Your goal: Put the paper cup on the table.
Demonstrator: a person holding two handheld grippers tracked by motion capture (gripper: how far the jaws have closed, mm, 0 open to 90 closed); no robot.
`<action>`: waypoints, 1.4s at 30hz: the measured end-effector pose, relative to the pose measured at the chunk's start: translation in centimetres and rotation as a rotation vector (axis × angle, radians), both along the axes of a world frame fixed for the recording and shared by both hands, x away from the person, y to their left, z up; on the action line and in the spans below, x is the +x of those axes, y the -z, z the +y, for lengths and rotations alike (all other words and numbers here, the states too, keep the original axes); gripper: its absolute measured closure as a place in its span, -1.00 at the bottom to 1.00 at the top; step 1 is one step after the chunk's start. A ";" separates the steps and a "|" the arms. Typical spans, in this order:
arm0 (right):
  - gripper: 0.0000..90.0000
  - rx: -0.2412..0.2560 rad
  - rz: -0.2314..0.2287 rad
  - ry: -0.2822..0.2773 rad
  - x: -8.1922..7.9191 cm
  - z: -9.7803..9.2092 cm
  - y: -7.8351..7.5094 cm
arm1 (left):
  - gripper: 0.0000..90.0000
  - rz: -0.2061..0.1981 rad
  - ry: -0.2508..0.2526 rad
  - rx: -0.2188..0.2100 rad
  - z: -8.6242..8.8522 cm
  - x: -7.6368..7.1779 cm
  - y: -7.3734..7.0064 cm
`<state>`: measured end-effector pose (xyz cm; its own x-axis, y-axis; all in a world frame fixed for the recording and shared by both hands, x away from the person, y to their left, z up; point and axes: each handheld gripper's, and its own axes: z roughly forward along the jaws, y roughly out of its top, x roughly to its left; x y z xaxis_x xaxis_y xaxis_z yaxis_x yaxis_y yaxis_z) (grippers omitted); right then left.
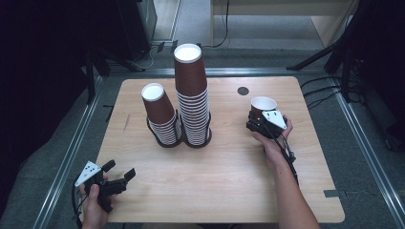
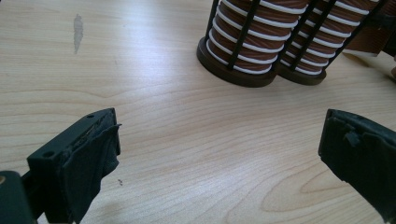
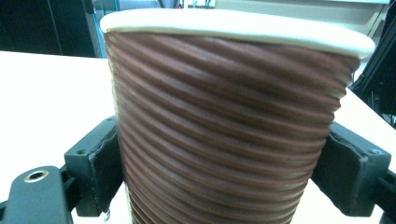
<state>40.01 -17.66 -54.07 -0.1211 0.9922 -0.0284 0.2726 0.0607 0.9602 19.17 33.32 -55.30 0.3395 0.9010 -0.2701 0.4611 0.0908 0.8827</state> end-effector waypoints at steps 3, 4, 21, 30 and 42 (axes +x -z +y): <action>-0.74 0.004 0.016 -0.002 -0.2 -0.1 -0.1 | -1.00 0.000 0.001 0.003 0.0 0.0 0.0; -0.76 0.000 0.015 0.000 -0.2 -0.1 -0.1 | -1.00 0.000 0.001 0.004 0.0 0.0 0.0; -1.00 0.040 0.056 -0.046 -1.0 -0.4 -0.5 | -1.00 0.001 -0.006 0.000 0.0 0.1 0.0; -1.00 0.064 0.040 -0.070 -2.2 -0.9 -0.8 | -1.00 0.003 -0.016 -0.021 0.2 0.1 0.1; -1.00 0.082 0.007 -0.083 -3.9 -1.7 -0.8 | -1.00 0.006 -0.034 -0.013 0.2 0.0 0.2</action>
